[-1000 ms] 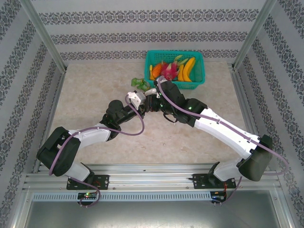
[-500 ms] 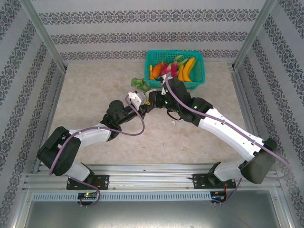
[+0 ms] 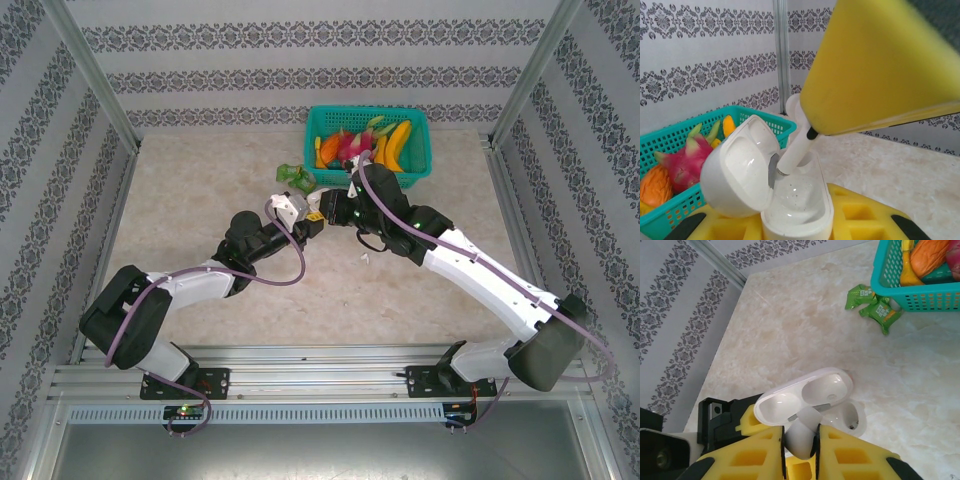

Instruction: Insert the wireless bluetooth earbuds into the charging case

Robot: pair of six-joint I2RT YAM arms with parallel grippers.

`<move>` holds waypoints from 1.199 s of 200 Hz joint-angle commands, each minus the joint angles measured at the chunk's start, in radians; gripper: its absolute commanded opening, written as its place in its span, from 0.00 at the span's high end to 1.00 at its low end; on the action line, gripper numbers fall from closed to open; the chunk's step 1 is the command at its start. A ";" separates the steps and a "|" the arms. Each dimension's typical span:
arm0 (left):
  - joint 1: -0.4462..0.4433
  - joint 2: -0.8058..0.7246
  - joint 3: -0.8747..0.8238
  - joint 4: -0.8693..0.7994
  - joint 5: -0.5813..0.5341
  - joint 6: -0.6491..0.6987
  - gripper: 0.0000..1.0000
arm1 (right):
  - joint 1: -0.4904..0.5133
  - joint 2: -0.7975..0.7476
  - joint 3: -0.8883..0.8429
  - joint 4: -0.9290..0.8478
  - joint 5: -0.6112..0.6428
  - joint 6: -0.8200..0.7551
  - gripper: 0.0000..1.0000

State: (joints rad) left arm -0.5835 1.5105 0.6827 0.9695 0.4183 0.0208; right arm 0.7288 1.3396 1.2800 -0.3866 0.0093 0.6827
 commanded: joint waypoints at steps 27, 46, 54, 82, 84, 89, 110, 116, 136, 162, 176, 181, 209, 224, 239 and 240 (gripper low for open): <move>-0.010 0.011 0.010 0.052 0.025 -0.010 1.00 | 0.009 -0.040 -0.010 0.042 -0.019 0.012 0.79; -0.010 0.012 0.012 0.052 0.026 -0.009 1.00 | 0.014 -0.037 -0.010 0.040 -0.022 0.015 0.79; -0.010 0.012 0.013 0.052 0.026 -0.008 1.00 | 0.016 -0.036 -0.010 0.040 -0.025 0.014 0.79; -0.010 0.008 0.016 0.046 0.026 -0.004 1.00 | 0.023 -0.027 -0.014 0.039 -0.035 0.017 0.79; -0.009 0.008 0.017 0.044 0.027 -0.003 1.00 | 0.023 -0.026 -0.015 0.038 -0.035 0.017 0.79; -0.010 0.007 0.018 0.042 0.026 -0.001 1.00 | 0.023 -0.025 -0.017 0.039 -0.036 0.017 0.79; -0.010 0.006 0.021 0.037 0.028 0.003 1.00 | 0.028 -0.020 -0.023 0.040 -0.038 0.022 0.79; -0.011 0.005 0.021 0.036 0.028 0.004 1.00 | 0.029 -0.019 -0.024 0.040 -0.040 0.023 0.79; -0.010 0.003 0.023 0.035 0.031 0.009 1.00 | 0.031 -0.014 -0.028 0.038 -0.041 0.023 0.79; -0.010 0.000 0.026 0.026 0.035 0.016 1.00 | 0.029 -0.011 -0.037 0.034 -0.032 0.026 0.80; -0.010 -0.001 0.027 0.027 0.040 0.018 1.00 | 0.026 -0.009 -0.041 0.032 -0.029 0.026 0.80; -0.010 -0.003 0.027 0.027 0.041 0.018 1.00 | 0.024 -0.007 -0.042 0.032 -0.029 0.026 0.80; -0.010 -0.006 0.026 0.025 0.045 0.024 1.00 | 0.015 0.003 -0.042 0.025 -0.034 0.029 0.80; -0.010 -0.010 0.026 0.018 0.049 0.030 1.00 | 0.010 0.009 -0.041 0.018 -0.040 0.031 0.80; -0.010 -0.013 0.029 0.004 0.053 0.040 1.00 | 0.006 0.019 -0.031 0.005 -0.048 0.029 0.81; -0.010 -0.013 0.029 0.004 0.054 0.041 1.00 | 0.006 0.019 -0.030 0.004 -0.049 0.028 0.81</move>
State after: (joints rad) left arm -0.5835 1.5146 0.6830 0.9676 0.4412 0.0273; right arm 0.7479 1.3403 1.2469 -0.3637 -0.0246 0.7048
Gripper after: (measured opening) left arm 0.239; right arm 0.198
